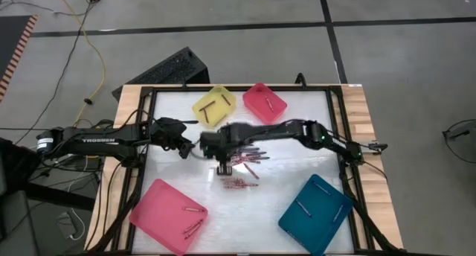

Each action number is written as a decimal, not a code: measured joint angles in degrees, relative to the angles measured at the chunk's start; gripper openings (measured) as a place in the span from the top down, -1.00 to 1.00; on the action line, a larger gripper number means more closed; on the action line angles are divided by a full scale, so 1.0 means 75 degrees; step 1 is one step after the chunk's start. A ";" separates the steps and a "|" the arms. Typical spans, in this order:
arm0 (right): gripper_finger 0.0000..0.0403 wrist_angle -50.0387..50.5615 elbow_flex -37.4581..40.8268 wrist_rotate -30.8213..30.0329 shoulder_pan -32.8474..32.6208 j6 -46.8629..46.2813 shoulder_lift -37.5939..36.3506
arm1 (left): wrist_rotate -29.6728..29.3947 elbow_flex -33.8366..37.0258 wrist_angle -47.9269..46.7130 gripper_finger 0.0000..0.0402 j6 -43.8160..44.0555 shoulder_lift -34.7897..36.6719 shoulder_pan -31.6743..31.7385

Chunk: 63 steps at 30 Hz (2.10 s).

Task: Sort crayons
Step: Put the pink crayon into the red bin, then put the red crayon into the pink bin

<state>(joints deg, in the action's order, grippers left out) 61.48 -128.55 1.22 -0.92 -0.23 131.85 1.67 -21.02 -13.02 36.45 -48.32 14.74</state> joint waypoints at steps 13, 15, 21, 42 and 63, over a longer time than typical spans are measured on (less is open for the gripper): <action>0.99 0.1493 0.0000 -0.0820 0.2079 0.0006 -0.1333 | 0.0146 0.0000 -0.0019 0.34 0.0108 -0.0003 -0.0031; 0.98 0.1810 -0.0003 -0.0925 0.2452 0.0006 -0.1370 | 0.0145 0.0000 -0.0018 0.34 0.0175 -0.0003 -0.0086; 0.98 0.1981 0.0520 -0.1100 0.3339 0.0032 -0.1372 | 0.0117 0.0000 -0.0066 0.34 0.0178 -0.0003 -0.0279; 0.83 0.0384 0.3363 -0.0753 0.4685 -0.0571 -0.1809 | -0.0119 0.0000 -0.0078 0.34 0.0503 -0.0003 -0.0533; 0.42 -0.0046 0.2812 0.0804 0.3504 0.0164 -0.3823 | -0.0344 0.0000 -0.0054 0.34 0.0437 -0.0003 -0.0533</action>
<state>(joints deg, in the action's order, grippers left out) 61.13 -107.46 7.26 25.36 0.99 103.18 -0.91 -21.02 -13.43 39.72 -48.34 10.74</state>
